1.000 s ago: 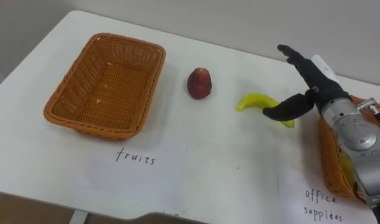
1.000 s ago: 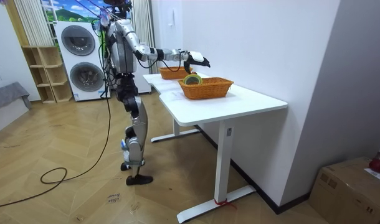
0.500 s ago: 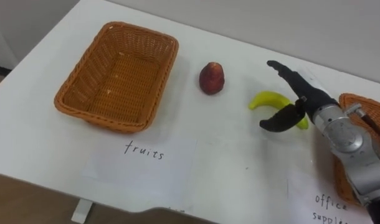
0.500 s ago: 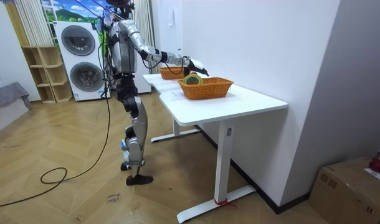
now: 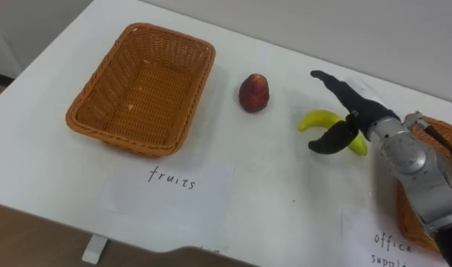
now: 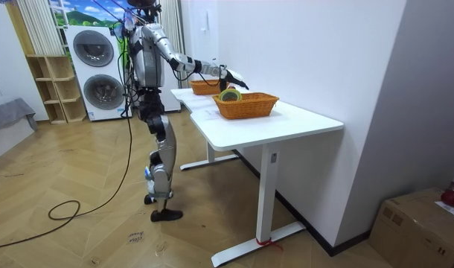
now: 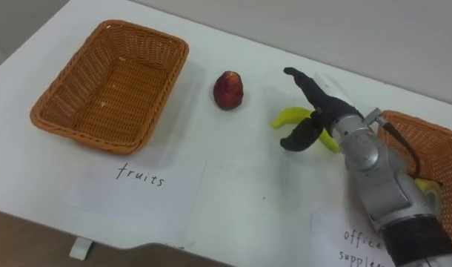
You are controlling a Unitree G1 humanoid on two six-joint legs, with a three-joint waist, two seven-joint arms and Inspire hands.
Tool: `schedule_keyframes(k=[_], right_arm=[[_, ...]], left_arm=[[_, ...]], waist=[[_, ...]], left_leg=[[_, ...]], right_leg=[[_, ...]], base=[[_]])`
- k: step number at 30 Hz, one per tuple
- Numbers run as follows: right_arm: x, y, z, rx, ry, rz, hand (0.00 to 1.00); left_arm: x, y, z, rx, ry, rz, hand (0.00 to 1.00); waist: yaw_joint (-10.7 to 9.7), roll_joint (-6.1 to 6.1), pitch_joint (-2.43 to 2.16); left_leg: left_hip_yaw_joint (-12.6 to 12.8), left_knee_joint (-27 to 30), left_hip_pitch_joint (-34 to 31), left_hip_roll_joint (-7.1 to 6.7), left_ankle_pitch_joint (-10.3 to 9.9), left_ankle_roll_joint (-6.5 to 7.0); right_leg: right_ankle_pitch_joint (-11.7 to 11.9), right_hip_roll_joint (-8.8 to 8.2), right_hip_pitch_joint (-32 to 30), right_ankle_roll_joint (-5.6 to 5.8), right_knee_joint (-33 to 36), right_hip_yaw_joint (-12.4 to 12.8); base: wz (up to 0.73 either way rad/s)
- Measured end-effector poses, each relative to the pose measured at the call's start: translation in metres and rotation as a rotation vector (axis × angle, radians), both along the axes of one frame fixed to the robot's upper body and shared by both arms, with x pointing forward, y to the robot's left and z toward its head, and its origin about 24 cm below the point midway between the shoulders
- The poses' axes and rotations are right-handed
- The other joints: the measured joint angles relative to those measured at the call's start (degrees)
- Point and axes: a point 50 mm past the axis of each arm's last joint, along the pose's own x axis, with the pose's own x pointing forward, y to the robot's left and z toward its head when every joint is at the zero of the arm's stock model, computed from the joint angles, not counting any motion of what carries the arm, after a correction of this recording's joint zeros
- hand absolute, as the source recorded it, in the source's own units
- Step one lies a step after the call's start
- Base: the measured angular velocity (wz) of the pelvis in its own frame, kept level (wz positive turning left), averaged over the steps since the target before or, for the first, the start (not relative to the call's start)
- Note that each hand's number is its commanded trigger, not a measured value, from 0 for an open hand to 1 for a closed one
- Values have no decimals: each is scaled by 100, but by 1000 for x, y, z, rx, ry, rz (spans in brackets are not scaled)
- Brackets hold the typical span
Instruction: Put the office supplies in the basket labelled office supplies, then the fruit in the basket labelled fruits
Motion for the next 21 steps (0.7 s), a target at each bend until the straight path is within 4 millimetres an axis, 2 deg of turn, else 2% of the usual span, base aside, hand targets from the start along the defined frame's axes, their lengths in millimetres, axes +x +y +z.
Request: schedule_keyframes(k=[9, 21], right_arm=[[0, -6, -12, -177, 70, -13, 0], [6, -22, -13, -218, 116, -61, 0]], left_arm=[[-4, 5, 2, 20, 23, -13, 0], [0, 5, 4, 25, 7, -20, 0]], waist=[[16, 1, 0], [8, 7, 4]], left_leg=[[2, 13, -112, 2, 1, 0], [13, 10, -96, 4, 1, 0]], right_leg=[[4, -1, -149, -6, 14, 16], [4, -2, -132, -6, 4, 7]], base=[[-1], [0]])
